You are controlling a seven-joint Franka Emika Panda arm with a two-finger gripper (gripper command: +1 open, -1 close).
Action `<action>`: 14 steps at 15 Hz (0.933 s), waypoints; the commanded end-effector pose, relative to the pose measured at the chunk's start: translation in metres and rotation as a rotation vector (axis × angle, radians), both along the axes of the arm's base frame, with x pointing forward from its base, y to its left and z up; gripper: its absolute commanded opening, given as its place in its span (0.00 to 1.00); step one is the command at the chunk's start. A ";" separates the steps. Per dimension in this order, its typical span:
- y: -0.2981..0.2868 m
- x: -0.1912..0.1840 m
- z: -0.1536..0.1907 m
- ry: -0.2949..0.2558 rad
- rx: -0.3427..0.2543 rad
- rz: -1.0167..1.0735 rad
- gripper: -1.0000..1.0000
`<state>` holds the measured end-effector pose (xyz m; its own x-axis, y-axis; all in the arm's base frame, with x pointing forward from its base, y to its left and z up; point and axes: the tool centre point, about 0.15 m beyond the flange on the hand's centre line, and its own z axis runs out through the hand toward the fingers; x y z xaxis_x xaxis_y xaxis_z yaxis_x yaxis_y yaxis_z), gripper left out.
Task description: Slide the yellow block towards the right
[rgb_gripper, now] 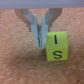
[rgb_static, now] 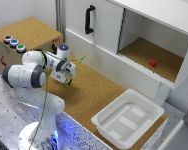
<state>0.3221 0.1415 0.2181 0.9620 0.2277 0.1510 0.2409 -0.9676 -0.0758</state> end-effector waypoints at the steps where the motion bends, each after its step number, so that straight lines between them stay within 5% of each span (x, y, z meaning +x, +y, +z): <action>1: -0.072 0.005 0.003 -0.003 -0.065 -0.072 0.00; 9: -0.142 0.017 0.011 0.009 -0.169 -0.118 0.00; 12: -0.143 0.017 0.039 -0.007 -0.079 -0.085 0.00; 13: -0.142 0.013 0.057 -0.006 -0.049 -0.056 1.00; 14: -0.145 0.007 0.072 -0.019 -0.051 -0.053 1.00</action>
